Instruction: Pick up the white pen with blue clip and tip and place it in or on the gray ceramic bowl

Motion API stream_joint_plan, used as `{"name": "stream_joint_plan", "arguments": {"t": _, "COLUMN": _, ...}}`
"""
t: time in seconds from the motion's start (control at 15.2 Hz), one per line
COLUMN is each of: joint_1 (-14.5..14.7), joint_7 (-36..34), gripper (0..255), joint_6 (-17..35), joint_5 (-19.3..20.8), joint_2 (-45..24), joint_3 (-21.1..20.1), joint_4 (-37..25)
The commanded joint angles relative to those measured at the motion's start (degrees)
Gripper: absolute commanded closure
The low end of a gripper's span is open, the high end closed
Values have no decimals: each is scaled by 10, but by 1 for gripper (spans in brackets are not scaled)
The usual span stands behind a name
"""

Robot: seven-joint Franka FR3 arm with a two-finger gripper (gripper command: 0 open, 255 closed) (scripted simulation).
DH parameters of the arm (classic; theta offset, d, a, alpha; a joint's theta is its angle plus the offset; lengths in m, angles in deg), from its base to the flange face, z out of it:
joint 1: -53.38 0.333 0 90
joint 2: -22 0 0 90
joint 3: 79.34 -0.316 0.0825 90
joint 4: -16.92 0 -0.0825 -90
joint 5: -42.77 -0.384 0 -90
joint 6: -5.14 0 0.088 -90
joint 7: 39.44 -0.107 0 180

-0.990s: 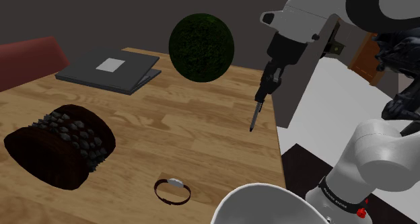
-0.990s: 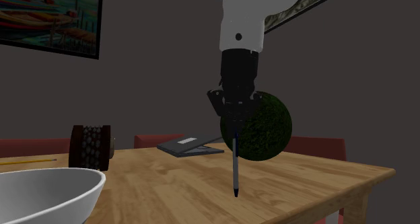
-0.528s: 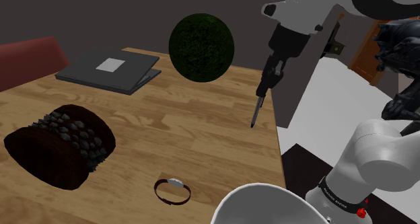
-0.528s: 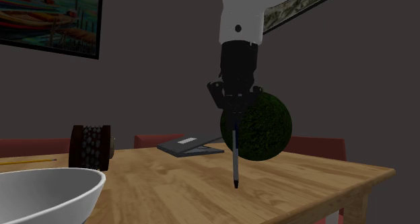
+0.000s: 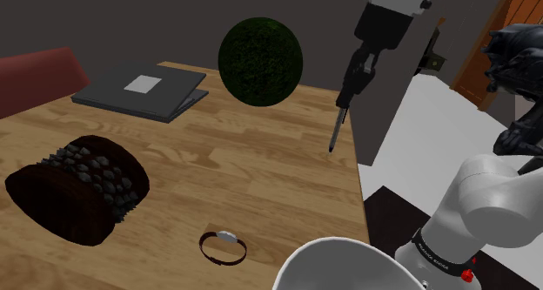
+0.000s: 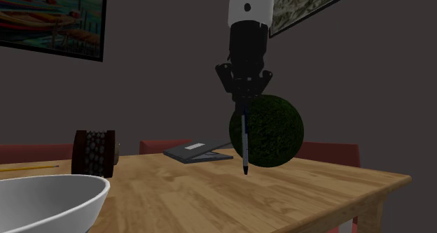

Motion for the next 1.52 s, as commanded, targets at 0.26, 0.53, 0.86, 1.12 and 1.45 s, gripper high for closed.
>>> {"name": "stream_joint_plan", "arguments": {"t": 0.26, "joint_1": -4, "joint_7": -3, "gripper": 255, "joint_6": -42, "joint_5": 6, "joint_2": -19, "joint_3": 4, "joint_4": -60}}
{"name": "stream_joint_plan", "arguments": {"t": 0.53, "joint_1": -7, "joint_7": -6, "gripper": 255, "joint_6": -69, "joint_5": 10, "joint_2": -34, "joint_3": 6, "joint_4": -103}}
{"name": "stream_joint_plan", "arguments": {"t": 0.86, "joint_1": -10, "joint_7": -10, "gripper": 255, "joint_6": -104, "joint_5": 14, "joint_2": -55, "joint_3": 8, "joint_4": -159}}
{"name": "stream_joint_plan", "arguments": {"t": 1.12, "joint_1": -9, "joint_7": -26, "gripper": 255, "joint_6": -130, "joint_5": 13, "joint_2": -67, "joint_3": -3, "joint_4": -199}}
{"name": "stream_joint_plan", "arguments": {"t": 1.45, "joint_1": -1, "joint_7": -96, "gripper": 255, "joint_6": -156, "joint_5": -9, "joint_2": -71, "joint_3": -59, "joint_4": -240}}
